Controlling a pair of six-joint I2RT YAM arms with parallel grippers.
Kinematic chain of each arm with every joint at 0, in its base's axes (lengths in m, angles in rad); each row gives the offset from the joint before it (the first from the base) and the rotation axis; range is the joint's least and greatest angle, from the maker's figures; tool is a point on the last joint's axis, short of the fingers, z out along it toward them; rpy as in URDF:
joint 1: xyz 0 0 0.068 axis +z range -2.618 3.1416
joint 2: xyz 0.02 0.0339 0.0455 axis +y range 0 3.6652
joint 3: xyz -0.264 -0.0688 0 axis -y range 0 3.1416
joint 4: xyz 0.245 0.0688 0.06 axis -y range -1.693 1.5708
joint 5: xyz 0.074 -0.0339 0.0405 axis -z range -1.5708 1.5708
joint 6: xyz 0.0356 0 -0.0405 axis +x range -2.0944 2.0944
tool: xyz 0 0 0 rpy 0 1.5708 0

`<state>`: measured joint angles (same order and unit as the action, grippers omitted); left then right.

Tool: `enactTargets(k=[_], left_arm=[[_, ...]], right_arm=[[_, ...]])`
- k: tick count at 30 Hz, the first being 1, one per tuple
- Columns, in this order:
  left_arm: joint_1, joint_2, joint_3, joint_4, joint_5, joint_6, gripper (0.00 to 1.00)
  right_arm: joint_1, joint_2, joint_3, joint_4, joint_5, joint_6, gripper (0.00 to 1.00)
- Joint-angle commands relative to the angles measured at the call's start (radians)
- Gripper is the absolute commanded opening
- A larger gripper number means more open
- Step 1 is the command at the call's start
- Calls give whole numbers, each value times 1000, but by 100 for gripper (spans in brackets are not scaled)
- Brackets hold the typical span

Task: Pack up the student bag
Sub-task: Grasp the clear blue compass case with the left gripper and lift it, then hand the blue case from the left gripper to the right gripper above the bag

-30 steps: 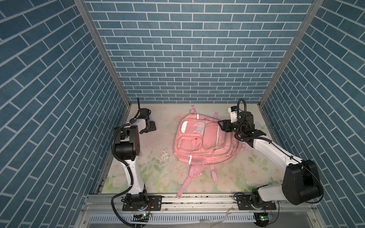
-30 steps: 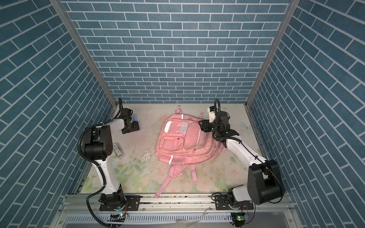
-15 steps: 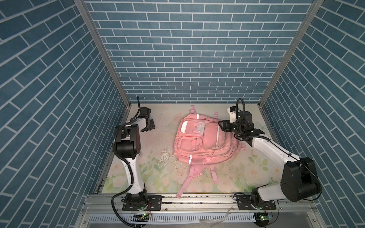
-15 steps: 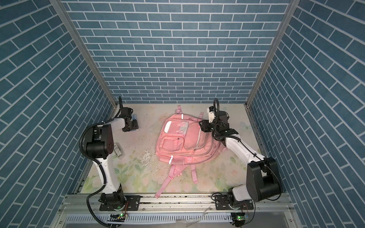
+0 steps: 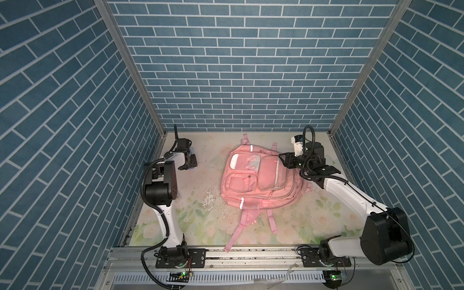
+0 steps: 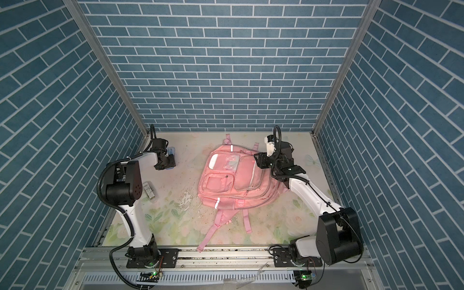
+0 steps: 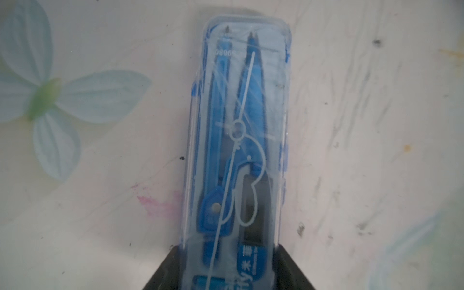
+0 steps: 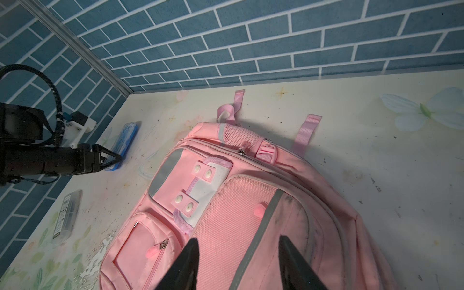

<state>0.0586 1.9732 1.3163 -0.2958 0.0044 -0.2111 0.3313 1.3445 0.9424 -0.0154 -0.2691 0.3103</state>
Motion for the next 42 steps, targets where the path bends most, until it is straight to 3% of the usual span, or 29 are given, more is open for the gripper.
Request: enactTargets(k=[1, 7, 15, 18, 24, 28, 32, 38, 42], left_arm=[[-24, -129, -29, -9, 39, 2, 32], [-134, -333, -136, -18, 61, 26, 29], [-440, -542, -213, -23, 72, 81, 26], [-534, -575, -238, 22, 137, 82, 24], [-719, -566, -229, 71, 132, 148, 24], [-774, -533, -206, 103, 144, 151, 24], [-827, -509, -190, 115, 172, 186, 24], [-858, -484, -166, 111, 177, 183, 24], [-862, -465, -147, 115, 176, 183, 24]], right_arm=[[-4, -33, -15, -6, 22, 3, 52], [-12, -34, -3, -12, 7, -3, 52], [-27, -6, 28, 0, -97, 65, 53], [-35, -8, 22, 22, -151, 89, 54], [-66, -34, -14, 72, -251, 159, 55], [-70, -78, -78, 162, -283, 211, 56], [-71, -84, -149, 306, -351, 356, 56], [-62, -58, -233, 528, -453, 536, 55], [-58, -36, -247, 573, -496, 584, 53]])
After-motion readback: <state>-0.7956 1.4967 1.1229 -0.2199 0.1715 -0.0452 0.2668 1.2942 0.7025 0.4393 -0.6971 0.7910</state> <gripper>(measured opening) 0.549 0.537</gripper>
